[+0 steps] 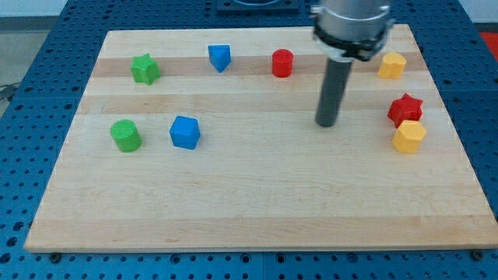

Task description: Keep the red circle vertically below the yellow heart

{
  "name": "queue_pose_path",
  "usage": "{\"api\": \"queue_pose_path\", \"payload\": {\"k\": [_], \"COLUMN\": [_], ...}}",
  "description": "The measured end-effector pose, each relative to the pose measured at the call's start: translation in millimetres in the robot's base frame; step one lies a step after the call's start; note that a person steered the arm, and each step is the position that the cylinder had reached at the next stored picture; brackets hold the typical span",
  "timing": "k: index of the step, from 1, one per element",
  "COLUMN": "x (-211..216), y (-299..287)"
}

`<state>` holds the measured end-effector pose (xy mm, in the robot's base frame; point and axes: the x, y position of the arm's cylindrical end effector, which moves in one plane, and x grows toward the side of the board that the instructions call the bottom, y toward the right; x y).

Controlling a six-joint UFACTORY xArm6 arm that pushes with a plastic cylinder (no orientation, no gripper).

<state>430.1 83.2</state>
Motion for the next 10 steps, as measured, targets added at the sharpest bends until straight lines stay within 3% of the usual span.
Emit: {"api": "queue_pose_path", "payload": {"k": [2, 4, 6, 9, 10], "x": [-28, -131, -144, -125, -127], "y": [-77, -80, -52, 32, 33]}}
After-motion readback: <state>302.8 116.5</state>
